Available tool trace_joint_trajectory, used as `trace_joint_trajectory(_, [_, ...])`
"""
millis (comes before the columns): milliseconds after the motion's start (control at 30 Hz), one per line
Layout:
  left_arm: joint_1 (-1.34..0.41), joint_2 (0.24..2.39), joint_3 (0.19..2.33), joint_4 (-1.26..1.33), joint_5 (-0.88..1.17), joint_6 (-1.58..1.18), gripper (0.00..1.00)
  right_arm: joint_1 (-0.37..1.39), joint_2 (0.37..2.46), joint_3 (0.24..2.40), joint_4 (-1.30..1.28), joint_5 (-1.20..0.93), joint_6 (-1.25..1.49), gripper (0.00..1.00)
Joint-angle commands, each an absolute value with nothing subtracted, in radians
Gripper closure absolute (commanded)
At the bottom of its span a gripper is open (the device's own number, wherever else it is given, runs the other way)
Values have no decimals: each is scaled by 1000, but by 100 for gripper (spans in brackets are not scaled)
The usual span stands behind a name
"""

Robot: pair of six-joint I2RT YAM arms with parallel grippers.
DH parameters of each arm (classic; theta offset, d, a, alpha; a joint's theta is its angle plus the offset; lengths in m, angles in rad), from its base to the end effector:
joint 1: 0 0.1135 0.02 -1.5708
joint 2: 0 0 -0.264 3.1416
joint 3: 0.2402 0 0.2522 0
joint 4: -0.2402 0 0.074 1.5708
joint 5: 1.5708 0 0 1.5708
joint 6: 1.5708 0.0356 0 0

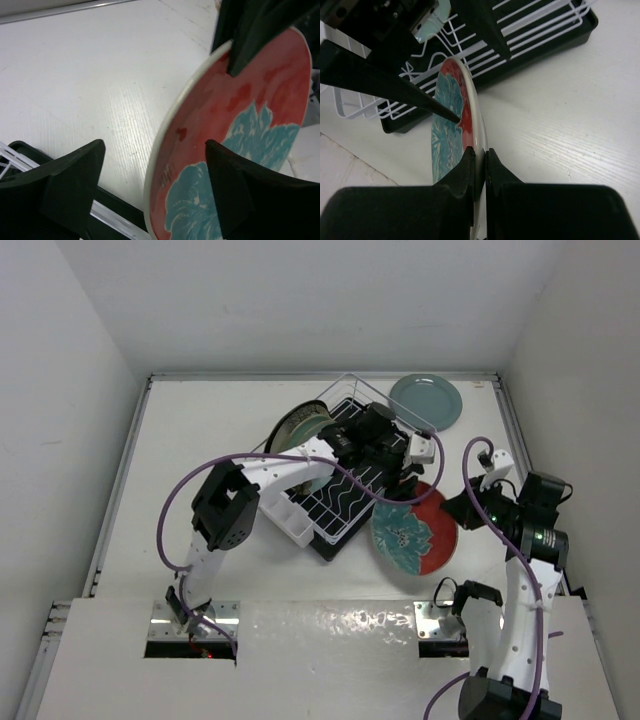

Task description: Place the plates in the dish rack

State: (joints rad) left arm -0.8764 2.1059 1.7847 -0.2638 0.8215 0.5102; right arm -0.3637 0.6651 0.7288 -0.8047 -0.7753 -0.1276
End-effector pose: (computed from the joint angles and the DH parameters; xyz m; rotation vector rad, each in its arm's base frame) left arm 0.2922 -0.3916 0.2659 1.7032 1.2886 -1.0940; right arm 0.1269 -0.0216 0.2848 -0.1276 2.1284 0.6063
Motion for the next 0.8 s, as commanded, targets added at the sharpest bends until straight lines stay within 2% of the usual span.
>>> trace_joint_trajectory(0, [-887, 2092, 1856, -388, 919, 609, 24, -357, 641, 830, -674, -943, -98, 100])
trace_joint_trajectory(67, [-899, 2091, 1871, -518, 951, 705, 33, -356, 629, 834, -629, -943, -78, 100])
trace_joint_trajectory(167, [-911, 2089, 1870, -577, 966, 727, 51, -357, 607, 830, -549, -943, -26, 100])
trace_joint_trajectory(200, [-911, 2088, 1870, -574, 980, 712, 67, -357, 606, 830, -525, -940, -18, 100])
trace_joint_trajectory(300, [-911, 2088, 1894, -542, 988, 608, 96, -356, 617, 838, -541, -910, -15, 100])
trace_joint_trajectory(333, [-910, 2086, 1919, -522, 983, 541, 100, -356, 623, 842, -551, -890, -20, 100])
trace_joint_trajectory(433, [-911, 2088, 1989, -493, 936, 431, 100, -357, 623, 848, -571, -781, -17, 100])
trace_joint_trajectory(500, [-908, 2088, 2032, -488, 861, 304, 100, -356, 614, 859, -548, -670, 36, 76])
trace_joint_trajectory(533, [-904, 2086, 2081, -505, 829, 238, 100, -357, 612, 870, -537, -622, 55, 61])
trace_joint_trajectory(567, [-899, 2085, 2106, -518, 798, 212, 100, -356, 609, 880, -528, -565, 99, 52])
trace_joint_trajectory(600, [-891, 2077, 2129, -534, 731, 189, 100, -356, 614, 891, -528, -507, 119, 37])
trace_joint_trajectory(700, [-879, 2057, 2250, -670, 540, 169, 100, -357, 649, 986, -567, -234, 179, 27])
trace_joint_trajectory(767, [-865, 2034, 2299, -733, 404, 160, 100, -357, 673, 1034, -595, -117, 218, 26])
